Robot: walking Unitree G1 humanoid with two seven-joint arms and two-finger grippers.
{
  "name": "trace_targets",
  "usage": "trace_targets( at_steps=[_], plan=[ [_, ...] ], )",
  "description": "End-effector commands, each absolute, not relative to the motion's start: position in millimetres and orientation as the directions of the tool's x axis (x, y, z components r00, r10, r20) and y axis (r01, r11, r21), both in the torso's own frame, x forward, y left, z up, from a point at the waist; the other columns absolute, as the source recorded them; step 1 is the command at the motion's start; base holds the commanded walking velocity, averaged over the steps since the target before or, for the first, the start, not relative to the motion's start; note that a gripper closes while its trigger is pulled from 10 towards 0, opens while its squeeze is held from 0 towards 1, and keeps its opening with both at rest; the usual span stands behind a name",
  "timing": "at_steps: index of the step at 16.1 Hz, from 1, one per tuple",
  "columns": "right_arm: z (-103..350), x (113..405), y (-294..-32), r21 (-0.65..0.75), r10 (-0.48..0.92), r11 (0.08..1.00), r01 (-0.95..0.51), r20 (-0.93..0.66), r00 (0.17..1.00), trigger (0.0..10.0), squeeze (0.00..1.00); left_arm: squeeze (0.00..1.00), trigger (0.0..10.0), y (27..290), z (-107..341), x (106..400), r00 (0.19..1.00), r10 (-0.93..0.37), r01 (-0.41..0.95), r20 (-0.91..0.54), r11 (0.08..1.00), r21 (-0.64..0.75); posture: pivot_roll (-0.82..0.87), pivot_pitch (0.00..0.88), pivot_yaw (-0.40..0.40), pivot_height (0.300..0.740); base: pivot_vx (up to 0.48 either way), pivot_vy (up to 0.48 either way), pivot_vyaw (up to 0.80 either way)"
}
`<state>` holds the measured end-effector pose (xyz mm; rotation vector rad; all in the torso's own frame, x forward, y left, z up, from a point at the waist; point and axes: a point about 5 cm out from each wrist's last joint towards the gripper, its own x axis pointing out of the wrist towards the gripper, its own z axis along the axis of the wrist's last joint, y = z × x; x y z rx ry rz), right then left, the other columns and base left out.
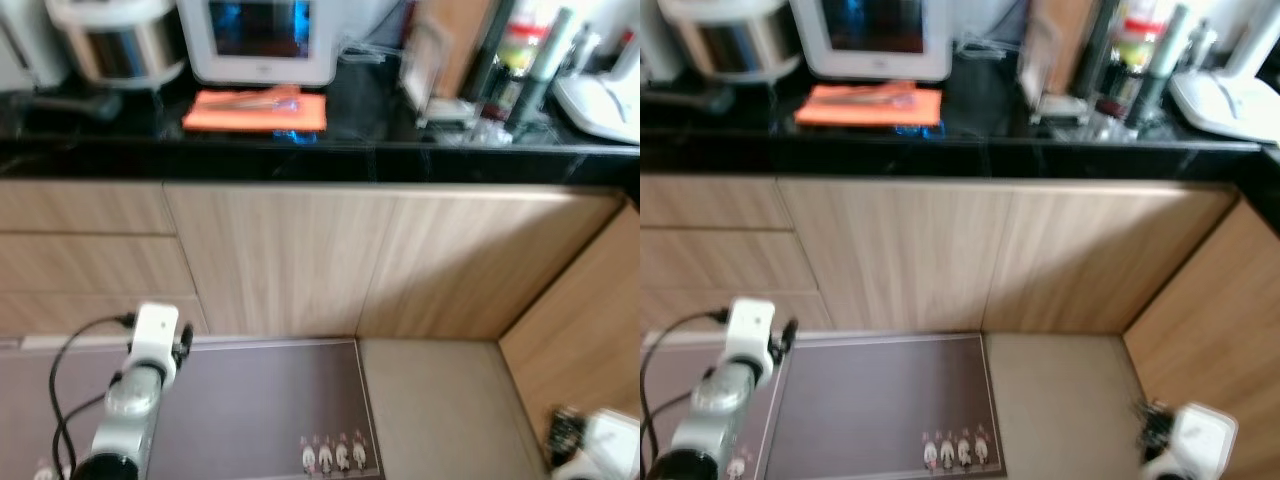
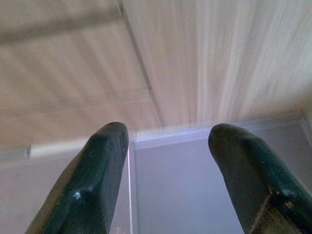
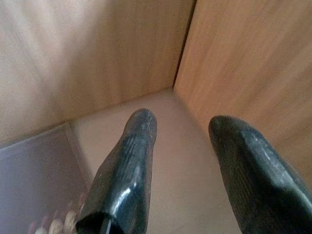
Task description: Kitchen organization
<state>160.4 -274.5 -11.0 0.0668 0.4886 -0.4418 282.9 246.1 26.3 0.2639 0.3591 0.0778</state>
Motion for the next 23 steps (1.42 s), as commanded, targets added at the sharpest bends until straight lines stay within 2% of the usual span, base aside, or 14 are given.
trace_targets(
  at_steps=[1,4,7,10,13,18,23],
  plan=[
    [-25,156,-272,-0.046,-0.377,0.909,0.415,-0.516,0.769,10.0,0.00,0.00,10.0,239,12,278,0.910,0.097,0.021,-0.403,0.961,0.277,0.04,0.034,-0.057,0.740,0.000,0.349,0.00],
    [-62,145,-253,-0.028,-0.294,0.930,0.366,-0.655,0.696,10.0,0.00,0.00,10.0,235,-16,260,0.835,0.098,0.065,-0.542,0.959,0.275,0.03,0.022,-0.055,0.740,0.000,0.349,0.00],
    [-82,138,-235,-0.018,-0.222,0.949,0.314,-0.744,0.630,10.0,0.00,0.00,10.0,240,-30,247,0.778,0.159,0.000,-0.608,0.967,0.253,0.05,0.013,-0.063,0.740,0.000,0.342,0.00],
    [-85,144,-224,-0.024,-0.190,0.966,0.256,-0.740,0.646,10.0,0.00,0.00,10.0,240,-40,236,0.742,0.170,0.003,-0.649,0.967,0.256,0.05,0.005,-0.065,0.740,0.000,0.336,0.14],
    [-88,145,-222,-0.013,-0.173,0.968,0.251,-0.757,0.630,10.0,0.00,0.00,10.0,239,-40,236,0.741,0.177,-0.008,-0.647,0.967,0.256,0.05,0.000,-0.072,0.740,0.000,0.336,0.68],
    [-96,129,-222,-0.006,-0.163,0.964,0.266,-0.804,0.572,10.0,0.00,0.00,10.0,238,-41,235,0.742,0.189,-0.025,-0.644,0.967,0.254,0.06,0.000,-0.075,0.740,0.000,0.335,0.00],
    [-95,131,-223,-0.002,-0.166,0.961,0.275,-0.803,0.573,10.0,0.00,0.00,10.0,236,-41,236,0.745,0.186,-0.027,-0.641,0.968,0.250,0.06,0.021,-0.076,0.740,0.000,0.331,0.00]
  ],
)
